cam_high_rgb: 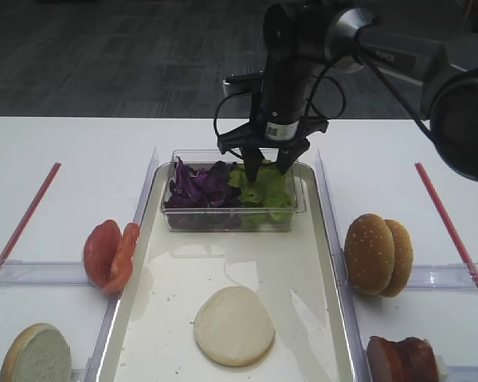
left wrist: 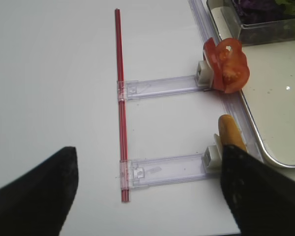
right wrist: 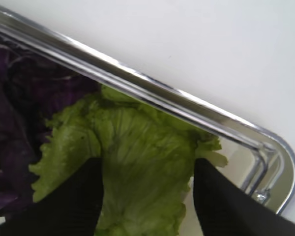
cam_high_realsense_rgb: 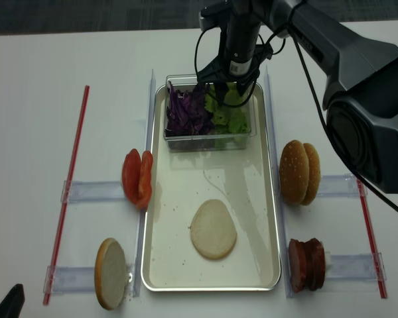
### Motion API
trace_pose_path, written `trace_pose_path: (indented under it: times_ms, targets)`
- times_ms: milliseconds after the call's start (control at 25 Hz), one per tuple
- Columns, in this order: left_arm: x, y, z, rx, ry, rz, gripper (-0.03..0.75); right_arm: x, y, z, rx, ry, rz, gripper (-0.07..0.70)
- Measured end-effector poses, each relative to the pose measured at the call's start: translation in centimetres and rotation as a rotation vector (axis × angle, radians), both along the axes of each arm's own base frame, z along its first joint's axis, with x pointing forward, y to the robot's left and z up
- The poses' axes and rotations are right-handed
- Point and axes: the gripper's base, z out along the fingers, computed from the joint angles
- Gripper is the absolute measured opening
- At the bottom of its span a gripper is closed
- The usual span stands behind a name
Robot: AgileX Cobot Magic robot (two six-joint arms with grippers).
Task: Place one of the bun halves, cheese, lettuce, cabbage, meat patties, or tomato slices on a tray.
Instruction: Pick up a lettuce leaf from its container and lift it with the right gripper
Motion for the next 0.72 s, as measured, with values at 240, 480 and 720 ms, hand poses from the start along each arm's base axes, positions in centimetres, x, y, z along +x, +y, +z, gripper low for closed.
trace_pose_path:
  times_ms: [240,480,720]
  targets:
    - [0.00,0.00,0.00,0.000,0.000,0.000,0.545,0.04,-0.04,0.04,-0.004,-0.004,0.001,0.438]
    - [0.00,0.00,0.00,0.000,0.000,0.000,0.545,0.12,0.05,-0.78,-0.005,0.010,0.000,0.434]
    - [0.00,0.00,0.00,0.000,0.000,0.000,0.545,0.08,0.14,-0.87,-0.005,0.012,0.001,0.402]
